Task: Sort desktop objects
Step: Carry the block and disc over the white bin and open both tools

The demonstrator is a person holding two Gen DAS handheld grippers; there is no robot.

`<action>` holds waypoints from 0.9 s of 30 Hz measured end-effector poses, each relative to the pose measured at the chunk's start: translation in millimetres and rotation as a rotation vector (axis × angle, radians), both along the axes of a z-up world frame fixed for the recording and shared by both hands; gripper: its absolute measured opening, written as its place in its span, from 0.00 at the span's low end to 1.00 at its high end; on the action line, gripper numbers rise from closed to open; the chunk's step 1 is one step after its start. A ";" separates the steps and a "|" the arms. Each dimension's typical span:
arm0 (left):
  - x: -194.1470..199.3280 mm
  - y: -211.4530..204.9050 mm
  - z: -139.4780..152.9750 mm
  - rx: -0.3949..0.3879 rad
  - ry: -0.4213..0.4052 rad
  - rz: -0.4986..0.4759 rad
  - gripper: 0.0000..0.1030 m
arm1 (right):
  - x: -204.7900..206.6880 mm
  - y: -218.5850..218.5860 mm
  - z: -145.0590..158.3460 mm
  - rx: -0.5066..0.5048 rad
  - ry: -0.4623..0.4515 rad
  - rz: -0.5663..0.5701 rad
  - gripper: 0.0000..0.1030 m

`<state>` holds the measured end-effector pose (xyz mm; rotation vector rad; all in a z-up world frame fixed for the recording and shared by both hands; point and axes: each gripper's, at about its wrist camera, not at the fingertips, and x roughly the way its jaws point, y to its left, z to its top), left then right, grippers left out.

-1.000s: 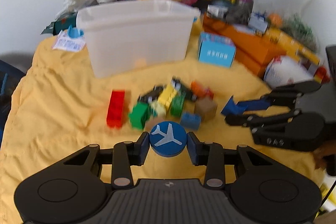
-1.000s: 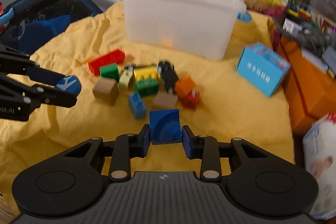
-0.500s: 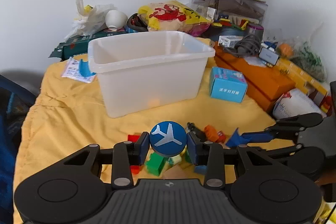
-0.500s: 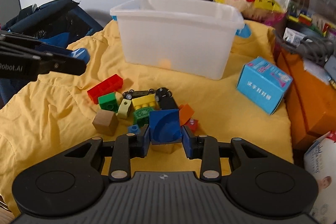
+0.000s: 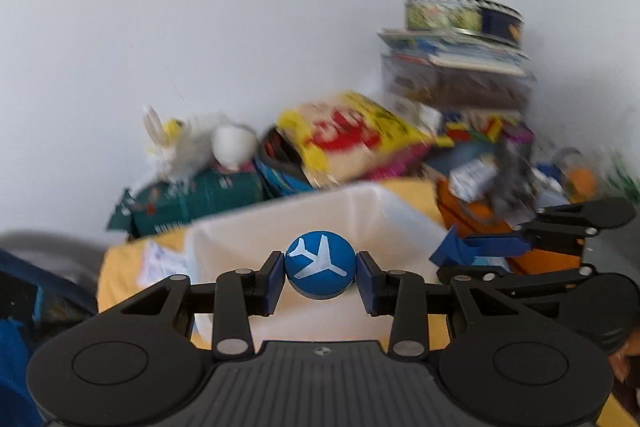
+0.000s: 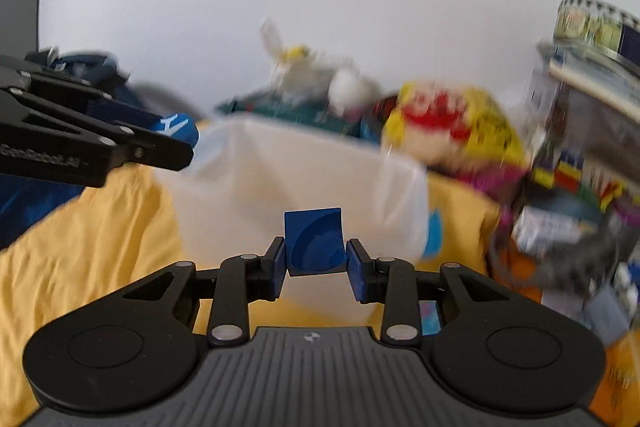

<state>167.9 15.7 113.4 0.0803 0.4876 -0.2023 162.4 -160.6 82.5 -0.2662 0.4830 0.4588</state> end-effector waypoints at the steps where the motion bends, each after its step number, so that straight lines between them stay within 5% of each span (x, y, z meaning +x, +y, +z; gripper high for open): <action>1: 9.3 0.9 4.5 -0.004 -0.007 0.011 0.41 | 8.2 1.3 6.7 0.016 -0.015 -0.009 0.35; 7: 69.8 -3.0 7.1 0.023 -0.004 0.071 0.41 | 65.2 6.3 26.3 0.111 -0.044 -0.081 0.35; 13: 108.2 -11.9 -28.4 0.061 0.104 0.080 0.41 | 109.2 20.1 1.6 0.063 0.047 -0.130 0.36; 17: 101.7 -11.2 -33.1 0.066 0.103 0.076 0.47 | 110.2 20.0 -14.0 0.058 0.095 -0.137 0.40; 27: 45.0 -12.6 -9.9 0.056 0.024 0.038 0.57 | 73.4 1.9 0.8 0.112 0.088 -0.119 0.46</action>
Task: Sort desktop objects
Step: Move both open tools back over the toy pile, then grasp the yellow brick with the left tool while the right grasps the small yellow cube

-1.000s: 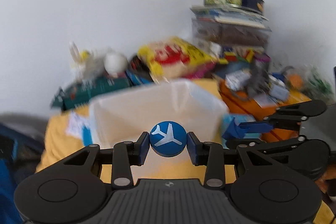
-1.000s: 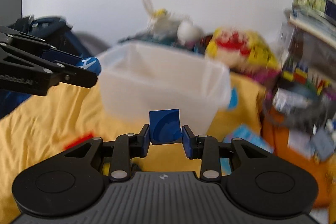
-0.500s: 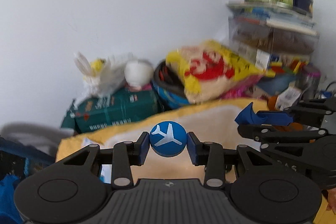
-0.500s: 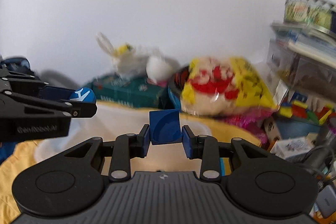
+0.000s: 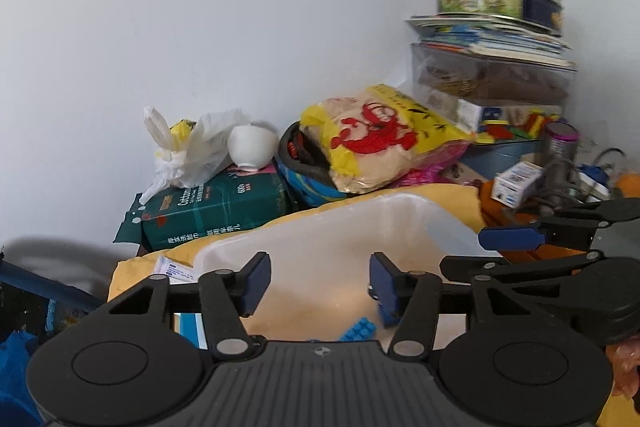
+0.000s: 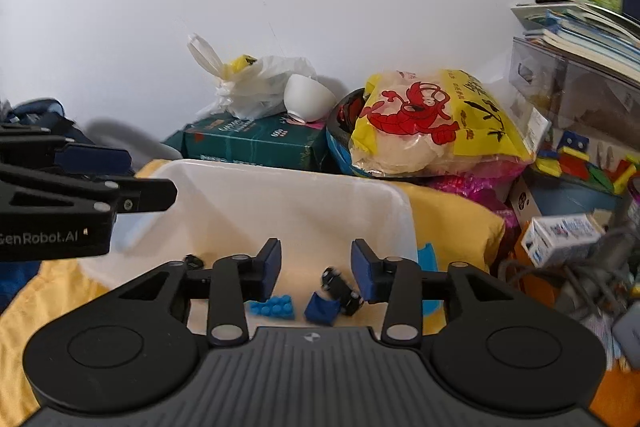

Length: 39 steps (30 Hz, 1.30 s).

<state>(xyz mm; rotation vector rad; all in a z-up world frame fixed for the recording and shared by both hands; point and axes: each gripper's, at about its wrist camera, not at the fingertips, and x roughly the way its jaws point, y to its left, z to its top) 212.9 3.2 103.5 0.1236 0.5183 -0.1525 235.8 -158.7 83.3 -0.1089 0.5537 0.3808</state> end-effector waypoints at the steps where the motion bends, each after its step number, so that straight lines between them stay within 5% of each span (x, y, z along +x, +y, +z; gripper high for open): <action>1: -8.7 -0.7 -0.5 -0.001 0.006 -0.008 0.57 | -8.8 -3.7 1.3 0.017 0.003 0.008 0.48; 5: -45.3 -4.1 -9.7 -0.006 0.036 -0.052 0.58 | -48.5 -15.4 -1.3 0.005 0.003 0.043 0.48; 10: -98.0 -15.5 -52.3 0.096 0.109 -0.113 0.59 | -111.1 -29.1 -35.0 -0.043 0.041 0.095 0.47; 20: -196.7 -23.7 -126.5 -0.063 0.360 -0.183 0.59 | -211.2 -51.8 -104.8 -0.137 0.216 0.137 0.44; 25: -222.2 -50.9 -120.7 0.005 0.287 -0.435 0.58 | -210.2 -64.3 -107.4 -0.174 0.190 0.078 0.35; 30: -232.8 -70.5 -124.3 0.046 0.319 -0.597 0.47 | -200.6 -74.1 -109.8 -0.196 0.175 0.034 0.30; 32: -236.7 -79.6 -127.9 0.069 0.329 -0.637 0.38 | -199.2 -77.8 -110.6 -0.186 0.173 0.023 0.30; 39: -233.0 -96.9 -145.9 0.182 0.348 -0.656 0.36 | -200.5 -81.7 -113.7 -0.157 0.194 0.024 0.30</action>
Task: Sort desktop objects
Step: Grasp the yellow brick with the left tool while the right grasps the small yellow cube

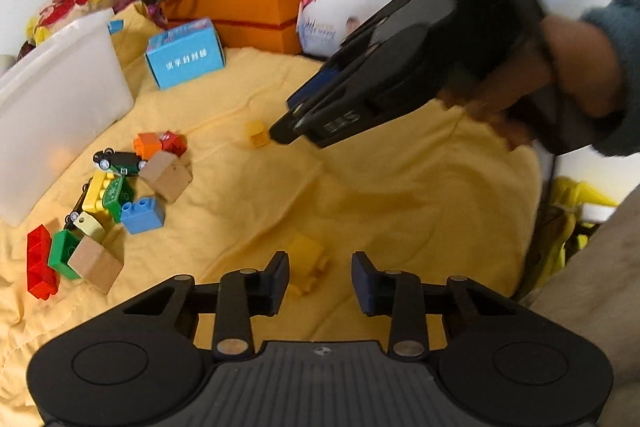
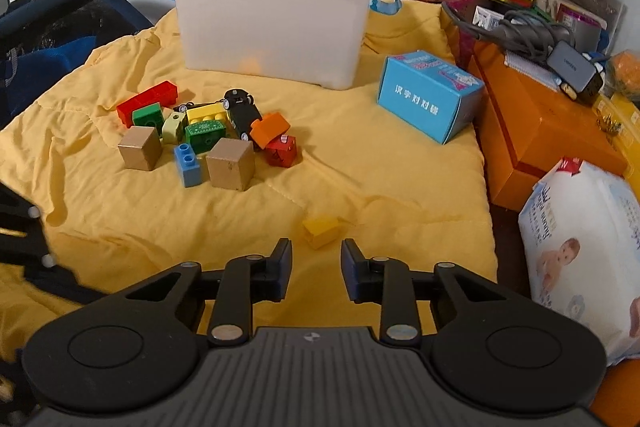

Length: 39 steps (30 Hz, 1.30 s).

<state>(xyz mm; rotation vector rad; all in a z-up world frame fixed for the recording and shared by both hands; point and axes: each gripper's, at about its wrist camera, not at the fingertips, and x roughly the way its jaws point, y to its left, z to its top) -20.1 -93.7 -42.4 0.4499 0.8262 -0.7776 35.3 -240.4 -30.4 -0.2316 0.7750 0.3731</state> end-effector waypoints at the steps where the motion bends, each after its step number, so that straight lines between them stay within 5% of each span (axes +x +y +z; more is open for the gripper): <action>1: 2.7 0.2 -1.5 0.006 -0.004 0.001 0.34 | -0.6 -0.7 -0.3 0.004 0.003 -0.002 0.30; 7: 30.9 3.4 -2.5 -0.023 0.045 0.023 0.25 | -1.1 -5.2 -0.6 0.002 -0.003 -0.019 0.30; 15: 33.0 4.1 -11.2 0.018 0.051 0.042 0.28 | 9.7 -7.5 0.2 0.013 -0.023 -0.030 0.31; 21: 10.8 13.9 10.4 0.011 -0.068 0.079 0.36 | 6.9 -5.7 -1.6 0.021 -0.014 -0.012 0.31; 28: 17.5 7.0 -10.5 0.006 -0.020 0.126 0.38 | 9.9 0.5 -4.0 0.015 -0.013 -0.008 0.31; 30: 23.5 8.7 -16.8 -0.009 0.017 0.178 0.36 | 13.5 4.3 -5.3 0.002 -0.019 -0.016 0.31; 32: 24.8 11.3 -16.3 -0.064 0.044 0.205 0.17 | 18.3 6.0 -7.0 0.000 -0.027 -0.036 0.31; 39: 23.5 15.0 -15.7 -0.076 0.050 0.222 0.17 | 35.8 -7.9 -9.0 0.132 0.018 -0.180 0.31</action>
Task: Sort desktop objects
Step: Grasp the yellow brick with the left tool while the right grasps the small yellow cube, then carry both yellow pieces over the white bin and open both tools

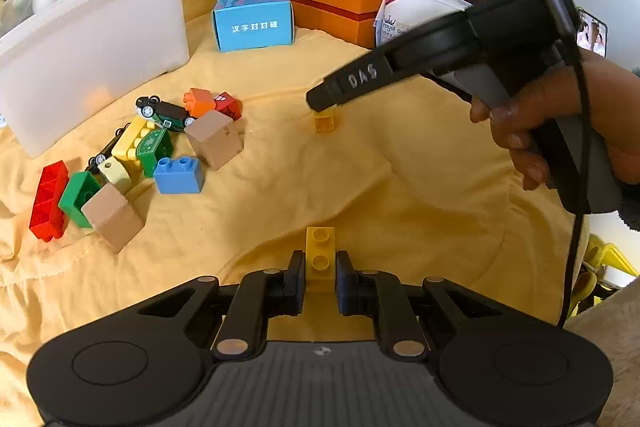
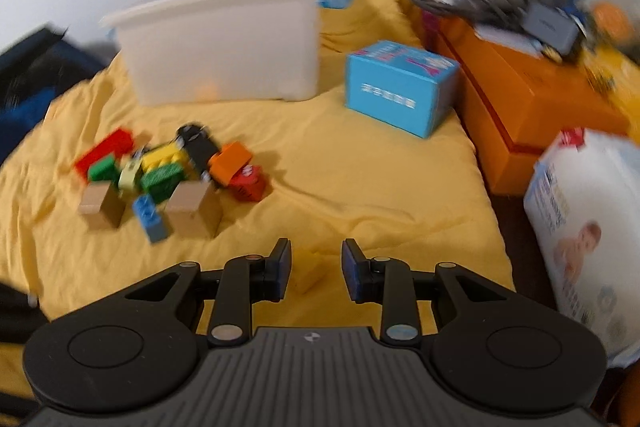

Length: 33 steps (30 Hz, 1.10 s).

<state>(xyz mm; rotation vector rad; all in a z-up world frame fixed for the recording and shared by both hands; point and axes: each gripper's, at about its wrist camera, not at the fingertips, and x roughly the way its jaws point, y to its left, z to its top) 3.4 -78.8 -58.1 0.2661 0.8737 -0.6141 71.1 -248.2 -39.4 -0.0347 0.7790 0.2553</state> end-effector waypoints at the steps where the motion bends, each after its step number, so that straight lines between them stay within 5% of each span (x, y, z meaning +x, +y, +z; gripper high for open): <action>1: -0.1 0.6 -0.3 -0.001 0.001 -0.001 0.17 | 2.8 -3.1 -0.3 0.013 0.010 -0.020 0.31; 7: 1.4 2.7 -0.9 -0.005 0.005 -0.009 0.18 | 9.7 -3.0 -8.7 0.072 0.063 0.013 0.30; 10: 1.5 3.7 -0.9 -0.005 0.002 -0.009 0.18 | -0.1 13.1 -14.5 0.023 0.072 0.079 0.17; 16: 2.1 9.3 8.5 -0.002 -0.044 0.021 0.17 | -19.5 27.8 -11.2 -0.088 -0.006 0.153 0.16; 33: 76.3 69.5 125.8 -0.037 -0.360 0.231 0.17 | 11.1 64.6 71.1 -0.058 -0.231 0.256 0.16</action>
